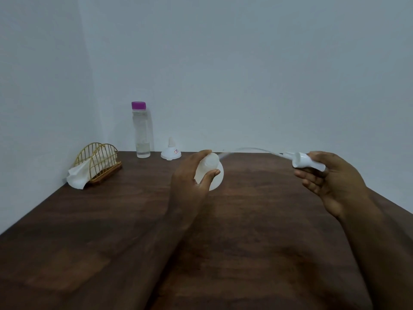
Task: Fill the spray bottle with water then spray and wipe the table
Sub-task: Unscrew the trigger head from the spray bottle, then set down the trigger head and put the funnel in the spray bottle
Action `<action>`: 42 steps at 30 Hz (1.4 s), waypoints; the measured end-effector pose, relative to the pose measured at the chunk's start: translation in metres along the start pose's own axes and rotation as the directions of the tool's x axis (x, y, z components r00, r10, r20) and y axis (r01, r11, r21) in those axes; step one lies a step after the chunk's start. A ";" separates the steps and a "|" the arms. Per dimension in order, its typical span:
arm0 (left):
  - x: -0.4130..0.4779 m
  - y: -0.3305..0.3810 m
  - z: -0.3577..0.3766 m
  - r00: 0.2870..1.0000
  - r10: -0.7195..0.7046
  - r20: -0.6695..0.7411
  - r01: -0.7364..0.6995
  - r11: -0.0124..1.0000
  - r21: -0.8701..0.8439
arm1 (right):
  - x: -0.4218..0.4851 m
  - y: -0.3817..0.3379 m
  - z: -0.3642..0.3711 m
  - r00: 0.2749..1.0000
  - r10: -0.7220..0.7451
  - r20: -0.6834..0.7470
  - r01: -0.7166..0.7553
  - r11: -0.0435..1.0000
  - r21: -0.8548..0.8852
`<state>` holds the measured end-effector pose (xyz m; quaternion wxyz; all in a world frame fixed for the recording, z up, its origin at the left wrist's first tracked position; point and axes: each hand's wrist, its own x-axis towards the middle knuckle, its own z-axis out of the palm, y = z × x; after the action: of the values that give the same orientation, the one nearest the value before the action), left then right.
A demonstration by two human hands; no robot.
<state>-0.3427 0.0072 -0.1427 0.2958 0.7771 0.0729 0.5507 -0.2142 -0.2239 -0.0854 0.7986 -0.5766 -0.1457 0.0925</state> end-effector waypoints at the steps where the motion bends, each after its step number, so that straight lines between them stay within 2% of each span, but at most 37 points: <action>1: 0.000 0.000 0.000 1.000 -0.003 0.004 0.003 1.000 -0.001 | 0.001 0.000 0.000 1.000 0.004 0.012 -0.004 1.000 -0.022; 3: -0.001 -0.001 0.000 1.000 -0.007 0.009 0.007 1.000 -0.010 | 0.002 0.001 -0.004 0.999 0.023 0.034 -0.021 0.998 -0.067; 5: -0.001 0.000 0.000 1.000 -0.011 0.012 0.012 1.000 -0.011 | 0.003 0.001 -0.006 0.998 0.031 0.048 -0.030 0.999 -0.031; 8: -0.001 0.001 0.000 1.000 -0.013 0.016 0.013 1.000 -0.004 | 0.004 0.004 -0.008 1.000 0.013 0.020 -0.012 0.999 -0.048; 13: -0.001 0.001 0.001 1.000 -0.020 0.007 0.020 0.999 -0.046 | 0.001 -0.012 -0.012 0.999 0.020 0.048 -0.027 0.985 0.170; 17: -0.002 0.002 0.002 0.996 -0.086 0.018 0.087 0.993 -0.079 | 0.002 -0.031 -0.020 0.999 0.021 0.050 -0.031 0.975 0.220; 22: -0.003 0.003 0.004 0.994 -0.103 0.039 0.106 0.991 -0.082 | 0.012 -0.030 -0.038 0.999 0.033 -0.036 -0.027 0.988 0.149; 25: -0.004 0.004 0.007 0.992 -0.112 0.057 0.117 0.989 -0.094 | 0.020 -0.023 -0.051 0.981 -0.074 -0.177 0.077 0.997 0.011; 29: -0.004 0.004 0.010 0.989 -0.122 0.083 0.130 0.986 -0.101 | 0.027 -0.017 -0.063 0.950 -0.240 -0.202 0.225 0.970 -0.095; 30: -0.004 0.004 0.011 0.988 -0.129 0.088 0.138 0.985 -0.105 | 0.029 -0.013 -0.064 0.926 -0.322 -0.195 0.289 0.940 -0.181; 31: -0.004 0.003 0.012 0.987 -0.138 0.087 0.147 0.983 -0.111 | 0.031 -0.009 -0.064 0.889 -0.429 -0.159 0.358 0.869 -0.343; 32: -0.003 0.002 0.012 0.985 -0.146 0.087 0.156 0.981 -0.113 | 0.034 -0.004 -0.062 0.844 -0.532 -0.075 0.413 0.731 -0.543; 33: -0.004 0.001 0.013 0.984 -0.152 0.090 0.162 0.980 -0.113 | 0.035 0.002 -0.061 0.808 -0.588 0.041 0.435 0.548 -0.714; 34: -0.004 0.001 0.014 0.983 -0.156 0.098 0.167 0.980 -0.110 | 0.036 0.009 -0.062 0.788 -0.594 0.164 0.449 0.371 -0.812; 36: -0.006 0.000 0.016 0.981 -0.161 0.112 0.173 0.979 -0.106 | 0.037 0.024 -0.064 0.802 -0.460 0.380 0.481 0.121 -0.869; 38: -0.007 0.000 0.018 0.980 -0.163 0.113 0.175 0.978 -0.111 | 0.040 0.038 -0.066 0.807 -0.266 0.528 0.533 -0.060 -0.844; 40: -0.009 0.000 0.020 0.979 -0.165 0.117 0.178 0.978 -0.111 | 0.045 0.048 -0.069 0.811 -0.109 0.575 0.561 -0.134 -0.817; 42: -0.009 -0.001 0.020 0.977 -0.166 0.131 0.180 0.979 -0.098 | 0.049 0.054 -0.071 0.844 0.011 0.536 0.531 -0.159 -0.832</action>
<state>-0.3279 -0.0033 -0.1550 0.3887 0.7826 0.0918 0.4776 -0.1430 -0.2545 -0.1507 0.0667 -0.8952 -0.4267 -0.1097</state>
